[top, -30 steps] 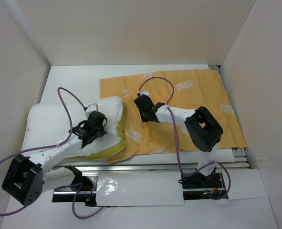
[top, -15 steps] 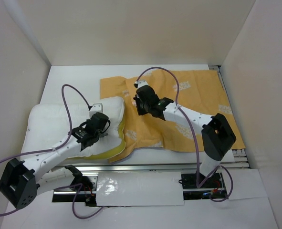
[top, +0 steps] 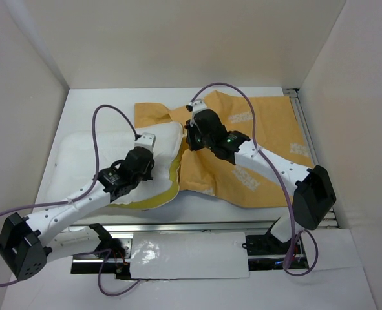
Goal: Put the pillow into the pillowcase
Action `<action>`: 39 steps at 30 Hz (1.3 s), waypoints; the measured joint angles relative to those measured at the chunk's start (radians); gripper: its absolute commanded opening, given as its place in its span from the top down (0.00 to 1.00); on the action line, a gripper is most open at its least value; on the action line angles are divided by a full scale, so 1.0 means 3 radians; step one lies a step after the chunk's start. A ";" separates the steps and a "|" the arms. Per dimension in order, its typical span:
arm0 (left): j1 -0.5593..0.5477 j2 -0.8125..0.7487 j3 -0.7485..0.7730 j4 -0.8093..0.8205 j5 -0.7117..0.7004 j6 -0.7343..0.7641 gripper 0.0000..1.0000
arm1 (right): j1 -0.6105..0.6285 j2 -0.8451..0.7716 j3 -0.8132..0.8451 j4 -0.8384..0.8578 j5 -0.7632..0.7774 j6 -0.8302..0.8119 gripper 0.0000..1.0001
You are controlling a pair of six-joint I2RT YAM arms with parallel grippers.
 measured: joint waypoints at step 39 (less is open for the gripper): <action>-0.0090 0.1892 0.1558 0.0122 -0.0703 -0.0061 1.00 | 0.0017 -0.0853 -0.0547 -0.0245 -0.0875 -0.0355 1.00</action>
